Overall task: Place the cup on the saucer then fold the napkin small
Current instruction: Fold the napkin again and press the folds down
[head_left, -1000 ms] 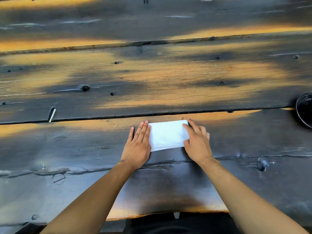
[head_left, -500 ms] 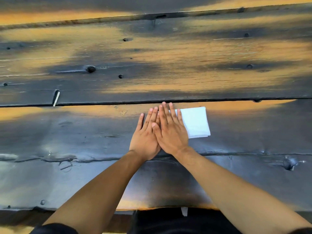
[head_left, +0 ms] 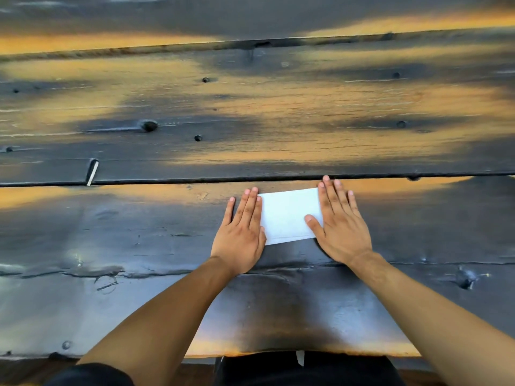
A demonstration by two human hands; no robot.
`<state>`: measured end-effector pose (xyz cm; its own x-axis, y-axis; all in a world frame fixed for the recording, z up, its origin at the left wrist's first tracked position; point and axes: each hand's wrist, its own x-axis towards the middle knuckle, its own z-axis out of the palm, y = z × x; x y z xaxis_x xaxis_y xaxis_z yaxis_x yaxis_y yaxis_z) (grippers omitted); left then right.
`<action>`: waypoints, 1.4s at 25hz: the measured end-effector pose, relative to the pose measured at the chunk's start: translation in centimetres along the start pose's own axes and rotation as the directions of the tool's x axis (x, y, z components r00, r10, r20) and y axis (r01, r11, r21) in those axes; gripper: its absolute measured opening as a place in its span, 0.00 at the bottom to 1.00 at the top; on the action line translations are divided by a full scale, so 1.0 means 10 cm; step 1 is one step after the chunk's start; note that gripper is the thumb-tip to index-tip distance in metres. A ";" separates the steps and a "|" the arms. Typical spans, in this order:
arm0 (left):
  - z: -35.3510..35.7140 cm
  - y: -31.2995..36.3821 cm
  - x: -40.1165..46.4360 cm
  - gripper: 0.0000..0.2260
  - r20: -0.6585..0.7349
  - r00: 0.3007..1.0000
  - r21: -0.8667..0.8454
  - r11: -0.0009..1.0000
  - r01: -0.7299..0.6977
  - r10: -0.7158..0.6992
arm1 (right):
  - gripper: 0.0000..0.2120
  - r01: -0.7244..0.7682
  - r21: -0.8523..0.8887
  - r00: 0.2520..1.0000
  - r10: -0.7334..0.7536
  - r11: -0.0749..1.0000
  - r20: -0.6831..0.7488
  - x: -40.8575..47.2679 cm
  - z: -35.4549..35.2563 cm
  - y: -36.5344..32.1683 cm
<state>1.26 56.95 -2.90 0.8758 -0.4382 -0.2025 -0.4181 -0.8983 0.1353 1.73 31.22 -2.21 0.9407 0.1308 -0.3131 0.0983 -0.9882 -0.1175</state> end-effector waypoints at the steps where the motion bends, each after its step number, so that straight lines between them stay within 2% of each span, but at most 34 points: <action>1: 0.00 0.00 0.00 0.30 0.000 1.000 0.006 1.000 0.001 -0.001 | 0.37 -0.018 -0.007 1.000 0.018 1.000 0.019 -0.01 -0.04 0.03; 4: -0.01 0.01 0.01 0.31 -0.001 1.000 -0.002 1.000 0.008 -0.008 | 0.37 -0.109 -0.043 0.993 0.111 0.993 0.046 -0.02 -0.19 -0.11; 6: 0.00 0.01 0.01 0.30 -0.009 1.000 -0.003 1.000 0.019 -0.019 | 0.37 -0.141 0.024 0.990 0.141 0.990 0.000 0.04 -0.28 -0.45; 9: -0.01 0.03 0.02 0.31 0.002 1.000 -0.018 1.000 0.015 -0.015 | 0.33 -0.009 0.162 0.999 0.016 0.987 -0.044 0.16 -0.29 -1.06; 11: 0.01 0.01 0.01 0.33 0.000 1.000 -0.013 1.000 0.005 -0.005 | 0.32 0.032 0.193 0.999 -0.030 0.981 -0.010 0.21 -0.19 -1.23; 17: 0.02 0.00 0.00 0.30 -0.009 1.000 -0.014 1.000 0.011 -0.011 | 0.34 0.138 0.023 0.990 -0.138 0.990 -0.034 0.15 0.07 -0.73; 24: -0.01 0.04 -0.01 0.31 -0.009 0.999 -0.013 0.999 0.034 -0.035 | 0.35 -0.025 0.022 1.000 0.025 0.999 -0.008 0.02 0.02 0.02; 26: -0.03 0.06 0.01 0.31 0.003 0.999 -0.019 0.999 0.045 -0.045 | 0.34 -0.060 0.000 0.998 0.060 0.998 0.001 0.00 -0.05 0.04; 28: -0.02 0.05 0.00 0.31 0.009 0.999 -0.012 0.999 0.046 -0.046 | 0.33 -0.108 -0.003 0.992 0.108 0.994 -0.070 0.00 -0.14 -0.13; 29: -0.01 0.05 0.00 0.31 0.005 0.999 0.001 0.999 0.043 -0.043 | 0.32 -0.097 0.019 0.986 0.099 0.995 -0.136 0.03 -0.17 -0.28; 31: -0.02 0.05 0.02 0.30 0.012 0.999 -0.009 0.999 0.049 -0.049 | 0.30 0.032 0.085 0.984 -0.016 0.996 -0.178 0.16 -0.20 -0.67; 33: -0.02 0.06 0.01 0.30 0.012 0.999 0.007 0.999 0.050 -0.050 | 0.31 0.141 0.080 0.986 -0.132 0.987 -0.105 0.22 -0.11 -0.99; 35: 0.00 0.05 0.01 0.30 0.007 0.999 0.017 0.999 0.045 -0.045 | 0.31 0.142 0.031 0.989 -0.140 0.989 -0.043 0.25 0.00 -1.01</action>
<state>1.13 56.49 -2.84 0.8920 -0.3978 -0.2147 -0.3828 -0.9173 0.1094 3.14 41.51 -1.77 0.9307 0.2647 -0.2523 0.2204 -0.9567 -0.1902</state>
